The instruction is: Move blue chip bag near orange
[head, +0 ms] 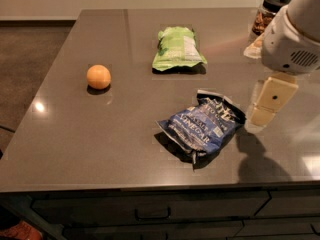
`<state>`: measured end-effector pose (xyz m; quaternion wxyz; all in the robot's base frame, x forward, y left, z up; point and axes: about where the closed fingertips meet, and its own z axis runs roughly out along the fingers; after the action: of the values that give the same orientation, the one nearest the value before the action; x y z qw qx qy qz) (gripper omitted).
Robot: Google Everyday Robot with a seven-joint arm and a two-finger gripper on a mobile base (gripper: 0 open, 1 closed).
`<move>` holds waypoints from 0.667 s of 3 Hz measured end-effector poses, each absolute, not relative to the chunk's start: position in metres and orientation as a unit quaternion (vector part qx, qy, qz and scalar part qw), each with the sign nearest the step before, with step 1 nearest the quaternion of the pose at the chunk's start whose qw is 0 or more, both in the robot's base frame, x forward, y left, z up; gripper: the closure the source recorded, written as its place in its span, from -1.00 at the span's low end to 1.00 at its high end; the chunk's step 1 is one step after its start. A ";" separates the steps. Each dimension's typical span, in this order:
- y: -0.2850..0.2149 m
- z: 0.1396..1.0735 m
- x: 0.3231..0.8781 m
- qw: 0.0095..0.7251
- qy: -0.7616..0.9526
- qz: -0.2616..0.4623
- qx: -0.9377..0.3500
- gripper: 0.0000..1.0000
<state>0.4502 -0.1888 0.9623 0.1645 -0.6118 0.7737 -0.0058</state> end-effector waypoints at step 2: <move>-0.144 0.907 0.469 0.148 0.747 0.044 -0.646 -1.00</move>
Offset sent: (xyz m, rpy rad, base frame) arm 0.0248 0.0622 -0.0842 0.0599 0.1288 0.1494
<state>0.4688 -0.1443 0.9066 0.1480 -0.6463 0.7473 0.0439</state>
